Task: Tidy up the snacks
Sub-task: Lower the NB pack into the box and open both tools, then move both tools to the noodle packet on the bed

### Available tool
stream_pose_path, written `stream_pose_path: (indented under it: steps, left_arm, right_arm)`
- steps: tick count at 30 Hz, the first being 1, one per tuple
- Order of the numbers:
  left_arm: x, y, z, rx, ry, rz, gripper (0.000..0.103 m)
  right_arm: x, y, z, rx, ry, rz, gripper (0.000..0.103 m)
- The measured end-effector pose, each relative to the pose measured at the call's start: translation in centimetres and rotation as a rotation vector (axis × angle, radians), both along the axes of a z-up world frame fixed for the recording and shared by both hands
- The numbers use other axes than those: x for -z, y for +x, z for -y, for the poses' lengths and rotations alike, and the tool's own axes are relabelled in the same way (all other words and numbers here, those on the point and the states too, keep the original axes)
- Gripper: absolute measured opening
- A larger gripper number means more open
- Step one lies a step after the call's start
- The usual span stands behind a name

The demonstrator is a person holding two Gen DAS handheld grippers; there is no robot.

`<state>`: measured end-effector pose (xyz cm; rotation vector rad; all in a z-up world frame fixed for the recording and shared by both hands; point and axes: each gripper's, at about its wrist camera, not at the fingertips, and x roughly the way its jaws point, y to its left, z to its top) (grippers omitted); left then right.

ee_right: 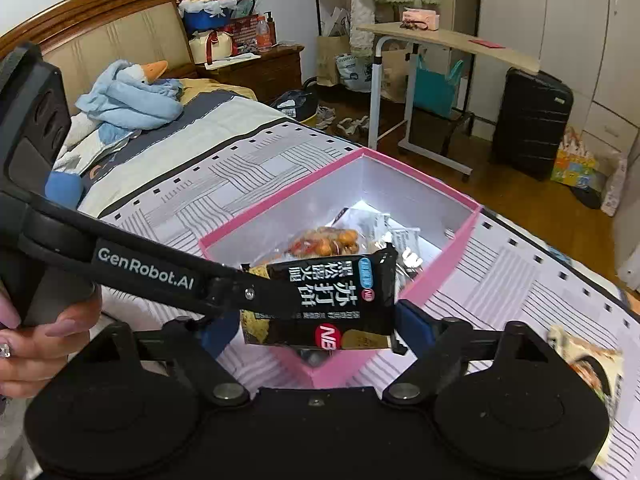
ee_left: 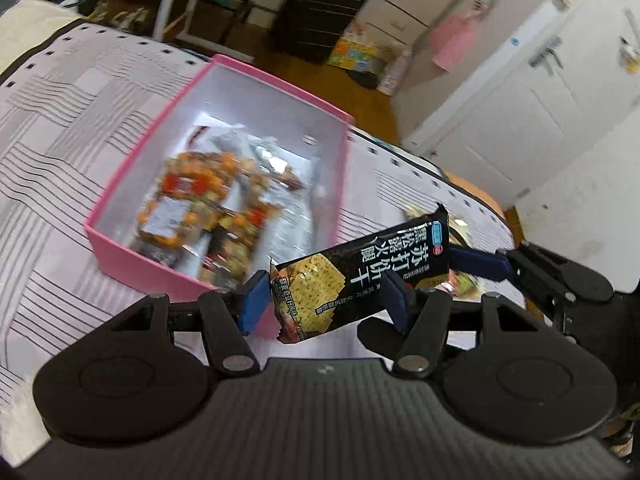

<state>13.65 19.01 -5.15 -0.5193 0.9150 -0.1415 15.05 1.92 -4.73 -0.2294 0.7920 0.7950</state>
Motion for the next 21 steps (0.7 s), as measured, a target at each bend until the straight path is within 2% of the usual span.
stream_pose_path:
  steps: [8, 13, 17, 21]
  left_arm:
    - [3.2, 4.5, -3.5, -0.084, 0.06, -0.102, 0.058]
    - [4.7, 5.9, -4.6, -0.112, 0.081, -0.145, 0.058]
    - [4.9, 6.1, -4.3, -0.139, 0.143, -0.145, 0.06]
    - [4.3, 5.3, -3.5, -0.135, 0.167, -0.138, 0.06]
  right_arm:
    - [4.4, 4.7, -4.4, -0.059, 0.004, -0.06, 0.086]
    - [6.4, 6.3, -5.1, -0.071, 0.004, -0.071, 0.086]
    - [6.0, 5.1, -4.6, -0.08, -0.03, -0.007, 0.086]
    - [4.2, 3.8, -3.1, -0.073, -0.039, 0.027, 0.086]
